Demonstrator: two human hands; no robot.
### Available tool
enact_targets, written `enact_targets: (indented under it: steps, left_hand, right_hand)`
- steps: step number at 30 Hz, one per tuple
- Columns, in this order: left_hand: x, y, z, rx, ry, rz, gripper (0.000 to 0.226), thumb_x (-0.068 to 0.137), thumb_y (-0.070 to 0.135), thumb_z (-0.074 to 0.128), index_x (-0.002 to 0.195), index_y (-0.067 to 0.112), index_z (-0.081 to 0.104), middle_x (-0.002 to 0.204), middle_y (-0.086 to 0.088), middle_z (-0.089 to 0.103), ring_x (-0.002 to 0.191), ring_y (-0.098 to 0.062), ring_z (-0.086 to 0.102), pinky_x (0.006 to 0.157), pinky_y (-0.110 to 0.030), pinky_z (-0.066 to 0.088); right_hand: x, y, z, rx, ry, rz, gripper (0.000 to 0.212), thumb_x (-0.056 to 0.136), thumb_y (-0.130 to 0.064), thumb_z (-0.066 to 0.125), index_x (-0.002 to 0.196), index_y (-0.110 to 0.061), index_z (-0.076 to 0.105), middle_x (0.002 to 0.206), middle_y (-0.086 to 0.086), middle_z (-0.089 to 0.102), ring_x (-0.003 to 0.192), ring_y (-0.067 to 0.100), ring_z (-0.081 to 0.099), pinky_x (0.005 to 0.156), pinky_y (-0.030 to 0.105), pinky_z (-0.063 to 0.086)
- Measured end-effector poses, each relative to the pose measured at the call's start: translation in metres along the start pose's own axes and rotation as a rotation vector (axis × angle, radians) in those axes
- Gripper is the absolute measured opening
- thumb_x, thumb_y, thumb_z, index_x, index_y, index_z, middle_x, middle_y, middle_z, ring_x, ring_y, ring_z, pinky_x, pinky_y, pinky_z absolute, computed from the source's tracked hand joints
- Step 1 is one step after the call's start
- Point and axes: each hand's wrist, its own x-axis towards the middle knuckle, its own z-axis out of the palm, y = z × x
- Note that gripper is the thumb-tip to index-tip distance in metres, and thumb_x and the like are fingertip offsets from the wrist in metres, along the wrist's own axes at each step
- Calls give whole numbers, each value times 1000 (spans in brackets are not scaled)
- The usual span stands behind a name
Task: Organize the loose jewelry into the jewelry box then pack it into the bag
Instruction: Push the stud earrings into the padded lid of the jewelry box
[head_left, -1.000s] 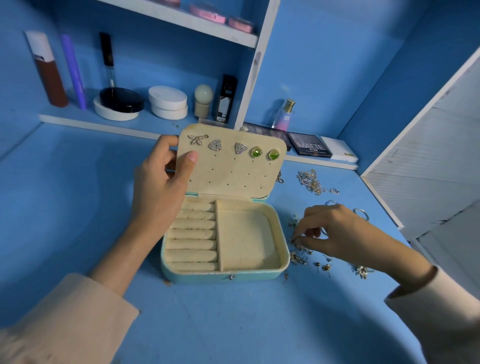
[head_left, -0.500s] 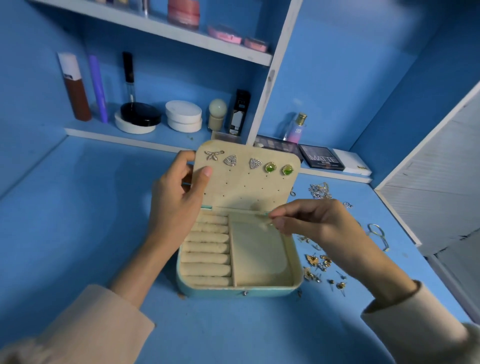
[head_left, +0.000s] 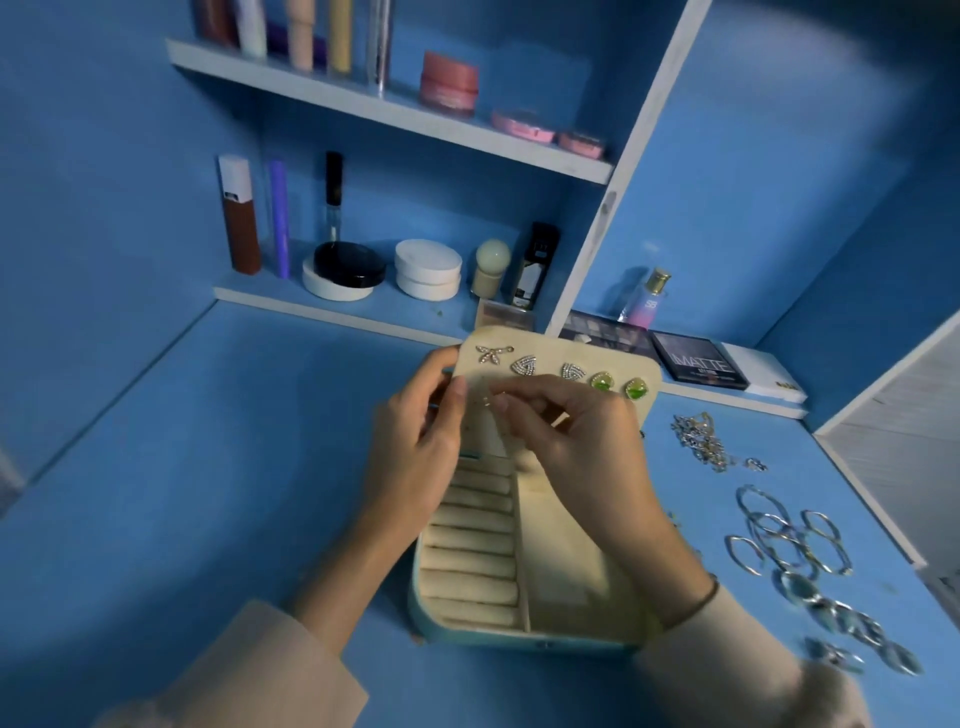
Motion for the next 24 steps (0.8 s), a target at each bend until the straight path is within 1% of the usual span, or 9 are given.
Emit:
enact_targets:
  steps: [2,4,8,11,14,17,20,21,24]
  left_hand:
    - [0,1,0,-33,-7,-15,22,91,23,45,102,31,61,86,10,70,73,-11,62,64,-26,48]
    - [0,2,1,-42,-13,-23,22,91,23,44,101,33,61,88,10,70,78,-15,64,69,-32,49]
    - [0,2,1,-55,-18,-19,23,90,20,45,104,28,62,92,12,70,85,-3,64,73,-15,49]
    - [0,1,1,-56,-14,-25,24,90,20,46,106,25,63,92,11,70,84,-3,65,73,-15,49]
    - [-1,3,0,-52,-14,-22,23,90,22,46,105,27,63,87,11,70,81,-6,65,70,-18,51]
    - [-2,8,-2,-65,-18,-16,23,89,21,47,105,27,63,87,9,70,79,-12,66,70,-29,54]
    - [-3,11,-2,-49,-17,5,21,90,23,49,104,29,62,88,7,70,75,-37,62,64,-52,51]
    - [-3,10,-2,-35,-17,15,20,90,24,50,105,29,62,88,7,70,73,-42,60,61,-55,49]
    - [-2,9,-1,5,-11,34,20,92,27,51,108,23,62,89,10,70,70,-41,60,58,-55,47]
  right_hand:
    - [2,-1,3,-24,13,-6,9,83,-14,69,89,-17,75,61,3,66,56,18,56,58,26,47]
    - [4,-1,5,-53,37,-15,9,82,-13,70,87,-17,75,58,1,64,56,17,55,58,23,45]
    - [5,-2,8,-90,77,-54,8,82,-13,70,85,-18,75,57,-4,63,58,12,54,58,20,44]
    - [5,-1,11,-120,120,-83,7,81,-17,70,85,-20,75,58,-2,62,58,12,53,58,26,46]
    - [5,0,16,-151,184,-115,6,79,-23,67,83,-22,71,55,-8,56,54,9,48,56,31,46]
    - [4,-1,20,-232,246,-151,8,79,-29,65,81,-21,68,53,-14,47,50,7,47,53,35,47]
    - [5,-2,22,-312,296,-173,15,79,-33,63,79,-18,68,54,-10,53,49,18,54,49,37,48]
    - [5,-2,22,-323,304,-177,16,79,-33,63,79,-18,69,54,-8,55,49,19,55,48,36,48]
    - [3,-1,22,-350,318,-200,15,79,-31,62,80,-18,71,52,-7,57,45,20,54,46,33,48]
